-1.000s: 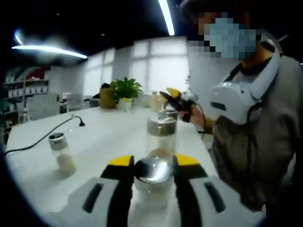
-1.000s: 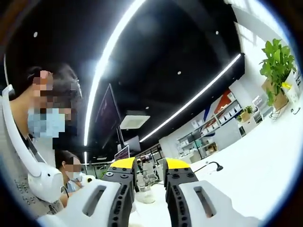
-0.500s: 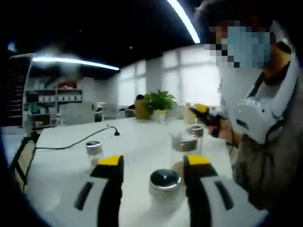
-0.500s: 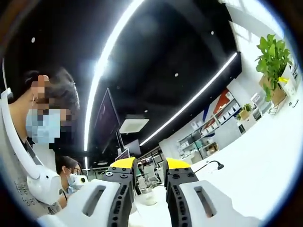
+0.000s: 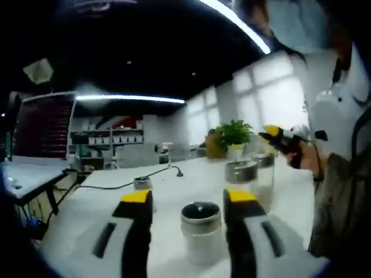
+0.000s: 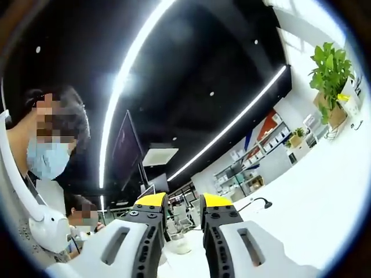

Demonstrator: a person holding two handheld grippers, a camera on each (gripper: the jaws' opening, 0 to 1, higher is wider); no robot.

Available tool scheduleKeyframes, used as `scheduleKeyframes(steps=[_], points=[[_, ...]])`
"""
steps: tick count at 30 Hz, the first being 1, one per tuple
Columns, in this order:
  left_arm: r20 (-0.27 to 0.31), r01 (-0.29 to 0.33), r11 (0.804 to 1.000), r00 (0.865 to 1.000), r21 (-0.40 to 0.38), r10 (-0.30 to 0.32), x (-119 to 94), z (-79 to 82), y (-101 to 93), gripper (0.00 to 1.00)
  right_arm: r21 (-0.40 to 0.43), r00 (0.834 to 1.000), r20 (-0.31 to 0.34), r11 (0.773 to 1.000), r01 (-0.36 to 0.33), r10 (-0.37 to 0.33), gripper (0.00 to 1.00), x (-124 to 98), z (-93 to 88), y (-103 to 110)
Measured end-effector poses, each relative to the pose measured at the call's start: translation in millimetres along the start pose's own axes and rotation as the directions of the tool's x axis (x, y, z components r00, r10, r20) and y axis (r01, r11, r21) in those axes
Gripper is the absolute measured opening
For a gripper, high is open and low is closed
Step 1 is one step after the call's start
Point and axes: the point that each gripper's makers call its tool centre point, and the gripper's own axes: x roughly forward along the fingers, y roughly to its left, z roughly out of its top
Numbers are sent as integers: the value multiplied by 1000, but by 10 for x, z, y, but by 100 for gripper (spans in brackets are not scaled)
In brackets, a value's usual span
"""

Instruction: Rotate the seasoning bottle until the label or dispensing opening points toward the visible target arrow and the bottle remains upright within the marked orientation range

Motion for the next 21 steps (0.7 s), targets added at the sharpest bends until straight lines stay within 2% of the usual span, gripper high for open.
scheduleKeyframes(steps=[1,2,4,6,10,12,13,15,16,21], points=[[23,8,999,1000,-47,-7,-3,21,-23,48,2,1000,-1,1000,1,-1,21,3,6,-3],[41,7,998,999,-60,-4,-7,40,-23,51,1,1000,-4,1000,1,-1,21,5,14,1],[27,-27,999,999,-17,27,-8,14,2,54,-11,1000,-8,1000,2,-2,21,9,33,8],[2,-20,1000,1000,24,20,13,-27,-41,47,-16,1000,-8,1000,5,-5,21,10,55,-1],[-1,6,1000,1000,-8,-6,81,-41,-140,52,-21,1000,-15,1000,22,-22,21,41,55,-44],[-33,-39,997,999,69,41,99,-101,-103,53,-26,999,-25,999,33,-34,21,57,27,-64],[-54,-25,997,998,75,29,106,-138,-131,52,-26,999,-32,999,38,-39,21,65,11,-72],[-52,-18,998,998,59,21,122,-141,-138,51,-31,998,-46,999,44,-46,21,75,-12,-84],[-58,4,999,998,33,-2,133,-155,-172,49,-35,998,-50,998,44,-46,21,78,-19,-85],[-42,-3,999,999,42,5,155,-137,-156,41,-39,997,-52,998,52,-54,21,75,-27,-107]])
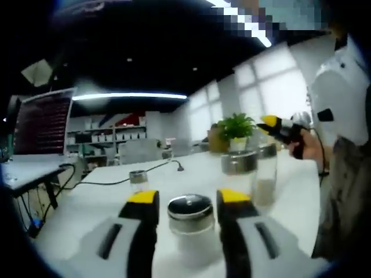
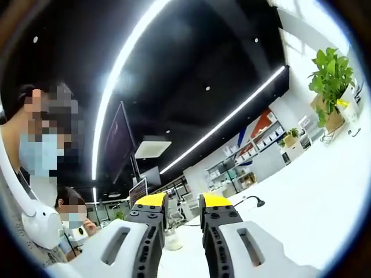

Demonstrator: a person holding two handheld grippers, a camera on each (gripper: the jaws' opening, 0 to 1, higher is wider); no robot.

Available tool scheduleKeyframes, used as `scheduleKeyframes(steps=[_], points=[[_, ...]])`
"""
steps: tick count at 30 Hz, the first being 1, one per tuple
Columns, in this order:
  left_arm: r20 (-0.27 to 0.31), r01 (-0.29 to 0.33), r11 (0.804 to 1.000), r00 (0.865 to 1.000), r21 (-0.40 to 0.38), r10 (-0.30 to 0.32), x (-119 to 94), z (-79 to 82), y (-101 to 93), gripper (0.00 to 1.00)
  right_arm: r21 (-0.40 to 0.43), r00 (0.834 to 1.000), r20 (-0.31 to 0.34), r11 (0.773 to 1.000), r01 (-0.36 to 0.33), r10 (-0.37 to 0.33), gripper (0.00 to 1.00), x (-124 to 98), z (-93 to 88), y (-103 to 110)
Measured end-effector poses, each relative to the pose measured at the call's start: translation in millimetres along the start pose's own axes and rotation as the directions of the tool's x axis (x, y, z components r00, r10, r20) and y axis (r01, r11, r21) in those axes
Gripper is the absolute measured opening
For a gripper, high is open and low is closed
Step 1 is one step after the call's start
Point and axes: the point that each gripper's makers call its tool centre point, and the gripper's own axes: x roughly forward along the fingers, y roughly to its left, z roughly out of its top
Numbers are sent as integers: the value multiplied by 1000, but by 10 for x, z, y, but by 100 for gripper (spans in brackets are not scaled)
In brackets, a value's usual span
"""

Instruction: Rotate the seasoning bottle until the label or dispensing opening points toward the visible target arrow and the bottle remains upright within the marked orientation range

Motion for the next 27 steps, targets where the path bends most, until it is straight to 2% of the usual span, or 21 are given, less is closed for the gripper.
scheduleKeyframes(steps=[3,6,14,21,27], points=[[-1,3,1000,1000,-12,-3,20,-15,-2,40,5,1000,0,1000,6,-6,21,-7,-16,-18],[-2,14,1000,1000,-6,-14,27,-22,-28,34,7,1000,-2,1000,14,-14,21,-17,-27,-37],[-4,24,999,1000,-42,-24,30,-38,-7,34,3,1000,-10,1000,13,-13,18,-5,-33,-49],[5,103,994,995,-45,-103,26,-41,-42,34,1,1000,-21,1000,-3,3,18,24,-81,-18],[9,199,978,980,-54,-199,16,-38,-52,33,-31,996,-16,996,-85,84,18,112,-55,184]])
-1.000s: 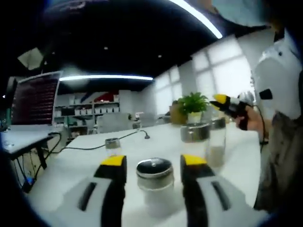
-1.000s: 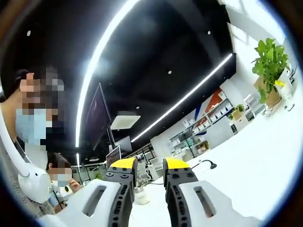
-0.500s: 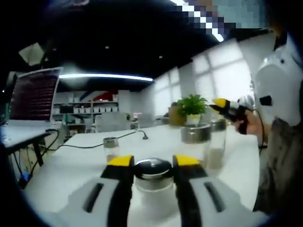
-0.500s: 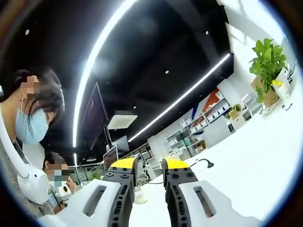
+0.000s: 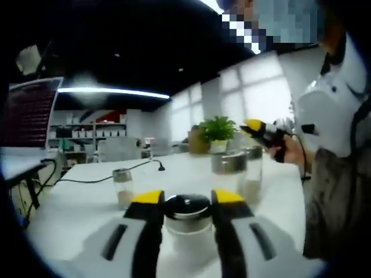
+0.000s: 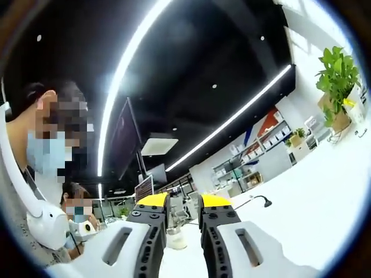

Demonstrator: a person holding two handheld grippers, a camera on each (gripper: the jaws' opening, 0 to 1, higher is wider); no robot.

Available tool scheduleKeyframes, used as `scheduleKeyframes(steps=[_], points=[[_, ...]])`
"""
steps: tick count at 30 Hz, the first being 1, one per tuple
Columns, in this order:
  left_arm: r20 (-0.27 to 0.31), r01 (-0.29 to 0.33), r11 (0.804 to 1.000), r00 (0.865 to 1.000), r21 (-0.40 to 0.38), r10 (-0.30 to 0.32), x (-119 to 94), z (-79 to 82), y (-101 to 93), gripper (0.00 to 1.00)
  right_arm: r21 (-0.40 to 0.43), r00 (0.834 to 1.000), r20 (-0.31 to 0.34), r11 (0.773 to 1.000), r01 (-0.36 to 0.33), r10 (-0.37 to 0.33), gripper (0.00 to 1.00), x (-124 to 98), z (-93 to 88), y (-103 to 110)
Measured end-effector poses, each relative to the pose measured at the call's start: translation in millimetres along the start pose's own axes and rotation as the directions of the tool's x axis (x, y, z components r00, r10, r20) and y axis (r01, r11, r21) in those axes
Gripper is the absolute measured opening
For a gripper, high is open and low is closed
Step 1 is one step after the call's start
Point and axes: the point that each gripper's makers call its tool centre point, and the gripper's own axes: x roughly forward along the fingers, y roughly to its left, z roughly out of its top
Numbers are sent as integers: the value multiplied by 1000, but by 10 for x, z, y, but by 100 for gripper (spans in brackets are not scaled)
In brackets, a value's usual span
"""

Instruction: Rotate the seasoning bottle until the label or dispensing opening points toward the visible target arrow and the bottle remains upright within the marked orientation range

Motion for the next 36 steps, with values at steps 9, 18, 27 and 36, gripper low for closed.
scheduleKeyframes(steps=[9,18,27,36], points=[[-13,135,991,991,-10,-135,0,0,-34,33,-30,996,-21,996,-89,88,18,66,-32,196],[-13,238,971,971,-25,-239,-2,-12,-61,33,-20,995,-28,995,-96,95,18,113,-73,164],[-35,338,941,940,-27,-339,17,-26,-93,33,-19,993,-33,993,-114,114,18,139,-86,178],[-27,425,904,904,-49,-427,51,-33,-143,34,-18,994,-28,994,-111,110,18,135,-88,176]])
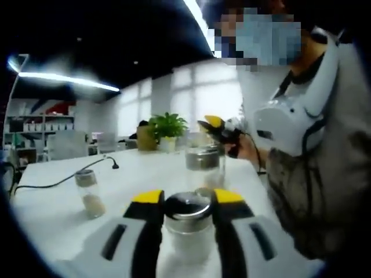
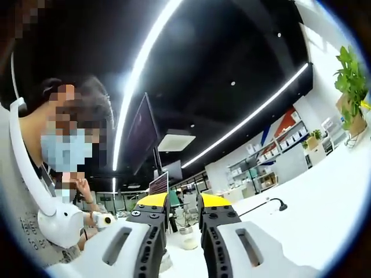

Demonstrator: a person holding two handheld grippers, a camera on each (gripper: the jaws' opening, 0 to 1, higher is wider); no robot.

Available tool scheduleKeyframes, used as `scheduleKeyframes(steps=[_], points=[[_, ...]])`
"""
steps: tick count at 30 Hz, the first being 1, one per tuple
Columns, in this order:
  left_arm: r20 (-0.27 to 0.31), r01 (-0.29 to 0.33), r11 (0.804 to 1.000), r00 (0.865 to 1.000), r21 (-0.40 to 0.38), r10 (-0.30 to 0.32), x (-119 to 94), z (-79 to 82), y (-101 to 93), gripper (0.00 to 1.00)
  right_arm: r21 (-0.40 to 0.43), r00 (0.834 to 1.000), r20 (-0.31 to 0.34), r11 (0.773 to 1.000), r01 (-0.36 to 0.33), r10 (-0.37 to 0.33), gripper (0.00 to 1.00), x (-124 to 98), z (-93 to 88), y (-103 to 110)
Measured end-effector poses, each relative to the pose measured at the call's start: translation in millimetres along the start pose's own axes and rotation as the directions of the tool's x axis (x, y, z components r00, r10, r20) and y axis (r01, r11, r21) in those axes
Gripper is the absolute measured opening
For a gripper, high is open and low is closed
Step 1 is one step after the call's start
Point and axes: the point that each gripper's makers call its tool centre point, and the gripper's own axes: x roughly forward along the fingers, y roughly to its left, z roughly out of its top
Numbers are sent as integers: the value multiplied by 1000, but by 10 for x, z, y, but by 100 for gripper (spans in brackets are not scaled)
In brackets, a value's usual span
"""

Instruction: Rotate the seasoning bottle until the label or dispensing opening points toward the visible target arrow and the bottle remains upright within the marked orientation range

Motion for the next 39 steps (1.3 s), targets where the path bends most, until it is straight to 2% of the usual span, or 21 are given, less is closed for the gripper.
scheduleKeyframes(steps=[4,7,8,10,11,13,14,16,19,20,21,23,24,27,31,33,34,35,36,38,39], points=[[-4,-4,1000,1000,-17,4,0,-4,-13,37,3,1000,14,1000,-2,2,20,-19,22,16],[77,-78,994,994,-71,83,-53,173,55,57,15,1000,27,1000,3,-4,20,-27,25,-1],[95,-102,990,989,-99,112,-98,233,76,58,18,1000,29,1000,3,-3,21,-29,26,1],[81,-215,972,971,-96,223,-193,278,162,54,17,999,34,1000,1,-2,21,-41,31,2],[73,-274,957,957,-91,281,-234,276,205,53,16,999,35,1000,2,-2,21,-52,36,-4],[61,-346,934,934,-86,352,-294,250,215,50,21,999,43,1000,6,-7,21,-82,55,-34],[59,-402,911,911,-93,408,-337,232,255,48,24,999,47,1000,10,-11,21,-92,66,-53],[71,-440,895,892,-78,445,-352,230,223,48,28,999,48,999,20,-21,21,-101,76,-87],[129,-475,874,865,-107,485,-320,286,132,54,38,998,57,999,32,-34,21,-100,85,-101],[126,-521,847,838,-103,531,-323,278,155,55,41,997,59,998,37,-40,21,-99,81,-110],[112,-567,822,815,-53,569,-322,262,182,56,47,997,57,998,44,-47,21,-89,68,-113],[90,-620,785,783,16,616,-299,238,198,56,62,997,54,997,55,-59,21,-74,43,-128],[83,-632,773,775,54,627,-275,230,189,56,69,997,52,996,61,-64,21,-72,35,-135],[77,-623,778,782,82,618,-177,201,128,56,77,996,49,994,75,-79,20,-93,44,-127],[62,-645,759,764,87,642,-205,122,175,51,79,995,49,993,89,-93,20,-119,60,-136],[54,-642,765,767,48,640,-208,74,182,46,82,995,46,993,82,-86,19,-118,58,-123],[60,-629,777,776,26,627,-192,73,167,45,79,995,45,994,82,-85,19,-118,56,-124],[54,-629,777,777,28,627,-200,60,175,44,76,996,43,994,81,-84,19,-225,103,-266],[48,-600,800,798,-11,600,-163,42,144,41,74,996,42,994,81,-85,19,-246,117,-293],[52,-560,826,824,-67,564,-132,34,109,35,73,995,43,994,82,-85,19,-261,139,-315],[56,-561,825,824,-62,564,-148,39,138,35,73,995,43,994,83,-86,19,-205,96,-267]])
